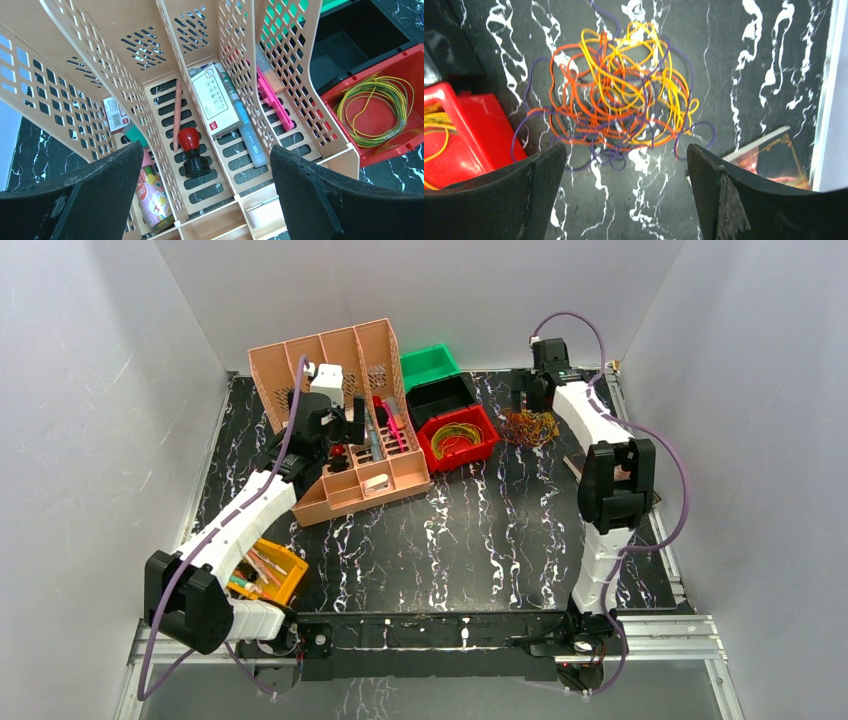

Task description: Untangle the cables

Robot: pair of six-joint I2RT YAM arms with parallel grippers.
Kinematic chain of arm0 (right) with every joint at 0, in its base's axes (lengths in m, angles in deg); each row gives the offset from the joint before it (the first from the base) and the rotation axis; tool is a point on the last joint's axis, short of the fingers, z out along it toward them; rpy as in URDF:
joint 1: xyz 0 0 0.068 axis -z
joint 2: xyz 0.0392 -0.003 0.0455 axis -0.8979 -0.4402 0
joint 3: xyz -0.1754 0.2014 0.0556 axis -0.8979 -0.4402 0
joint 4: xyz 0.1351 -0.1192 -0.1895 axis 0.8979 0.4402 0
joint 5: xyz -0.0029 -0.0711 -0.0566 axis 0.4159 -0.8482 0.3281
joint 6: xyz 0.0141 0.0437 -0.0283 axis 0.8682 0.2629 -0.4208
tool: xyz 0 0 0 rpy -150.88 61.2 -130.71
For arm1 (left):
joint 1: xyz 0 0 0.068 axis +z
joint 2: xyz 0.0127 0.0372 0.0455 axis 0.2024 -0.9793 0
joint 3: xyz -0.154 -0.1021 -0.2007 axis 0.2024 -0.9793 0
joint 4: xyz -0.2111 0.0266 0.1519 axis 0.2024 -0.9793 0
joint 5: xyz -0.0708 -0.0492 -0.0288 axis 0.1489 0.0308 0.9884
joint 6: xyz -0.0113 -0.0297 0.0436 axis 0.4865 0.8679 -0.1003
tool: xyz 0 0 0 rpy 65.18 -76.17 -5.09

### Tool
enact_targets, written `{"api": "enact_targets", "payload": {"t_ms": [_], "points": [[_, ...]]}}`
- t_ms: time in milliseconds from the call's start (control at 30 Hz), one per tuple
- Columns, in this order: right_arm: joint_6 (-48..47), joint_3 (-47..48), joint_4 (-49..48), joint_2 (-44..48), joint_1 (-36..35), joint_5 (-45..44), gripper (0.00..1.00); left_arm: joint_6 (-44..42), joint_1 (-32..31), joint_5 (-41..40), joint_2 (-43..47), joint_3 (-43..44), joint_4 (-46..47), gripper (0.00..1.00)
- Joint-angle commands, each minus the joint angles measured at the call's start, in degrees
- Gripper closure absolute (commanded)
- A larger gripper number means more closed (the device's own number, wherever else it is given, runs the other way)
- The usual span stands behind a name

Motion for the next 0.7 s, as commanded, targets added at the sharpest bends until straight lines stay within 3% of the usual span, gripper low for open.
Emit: {"api": "enact_targets", "payload": {"t_ms": [0,533,667], "points": [[-5.0,7.7,-1.9,-3.3,0.4,-2.0,0.02,-0.5,0.4,0.5,0.4,0.9,-0.2,0.02],[-9.0,17.7,2.2,-13.6,1.2,6.0,0.02,-0.9,0.7,1.7,-0.2,0.9,-0.4,0.02],[-7.9,18.5,3.7,-16.0,1.3,2.2,0.02,-0.6,1.0,2.3,-0.8,1.2,-0.7,0.02]]}}
